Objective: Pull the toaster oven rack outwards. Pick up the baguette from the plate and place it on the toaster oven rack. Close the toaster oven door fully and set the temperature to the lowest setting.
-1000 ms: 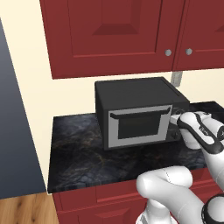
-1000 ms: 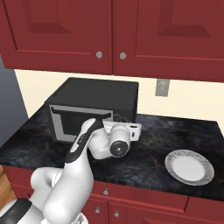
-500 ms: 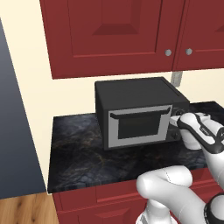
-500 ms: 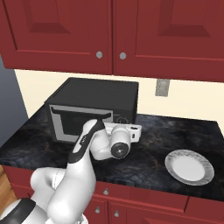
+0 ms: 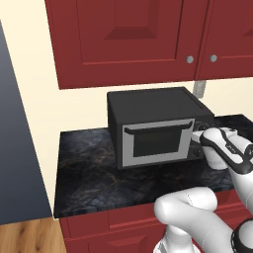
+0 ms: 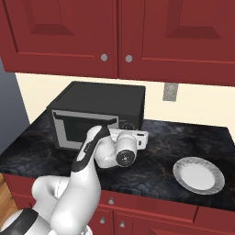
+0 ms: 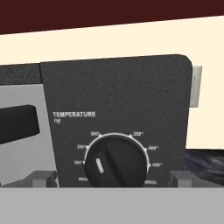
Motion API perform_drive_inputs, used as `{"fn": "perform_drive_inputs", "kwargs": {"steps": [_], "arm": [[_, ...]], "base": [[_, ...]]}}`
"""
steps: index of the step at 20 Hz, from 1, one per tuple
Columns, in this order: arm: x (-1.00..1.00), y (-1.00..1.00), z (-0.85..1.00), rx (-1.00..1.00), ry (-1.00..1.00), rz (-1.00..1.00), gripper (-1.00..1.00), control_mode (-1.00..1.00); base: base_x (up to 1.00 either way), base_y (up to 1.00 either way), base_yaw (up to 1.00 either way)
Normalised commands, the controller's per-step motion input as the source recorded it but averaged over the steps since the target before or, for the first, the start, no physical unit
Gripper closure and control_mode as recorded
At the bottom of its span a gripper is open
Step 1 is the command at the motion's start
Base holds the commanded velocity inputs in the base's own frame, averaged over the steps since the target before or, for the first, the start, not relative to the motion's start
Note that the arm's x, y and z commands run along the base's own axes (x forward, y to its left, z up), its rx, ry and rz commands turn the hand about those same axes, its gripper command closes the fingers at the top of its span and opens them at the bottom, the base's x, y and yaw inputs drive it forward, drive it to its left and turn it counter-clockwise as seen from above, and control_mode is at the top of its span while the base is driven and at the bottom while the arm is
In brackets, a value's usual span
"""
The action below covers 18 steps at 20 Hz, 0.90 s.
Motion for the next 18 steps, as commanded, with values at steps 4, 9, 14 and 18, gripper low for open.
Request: {"fn": "perform_drive_inputs", "kwargs": {"steps": [4,9,14,18], "arm": [[0.0,0.0,0.02,0.0,0.0,0.0,-1.0,-1.0],[0.0,0.0,0.0,0.0,0.02,0.0,-1.0,-1.0],[0.0,0.0,0.0,0.0,0.0,0.0,1.0,-1.0],[0.0,0.0,0.0,0.0,0.0,0.0,1.0,-1.0]], "base": [[0.0,0.0,0.0],[0.0,0.0,0.0],[0.0,0.0,0.0],[0.0,0.0,0.0]]}}
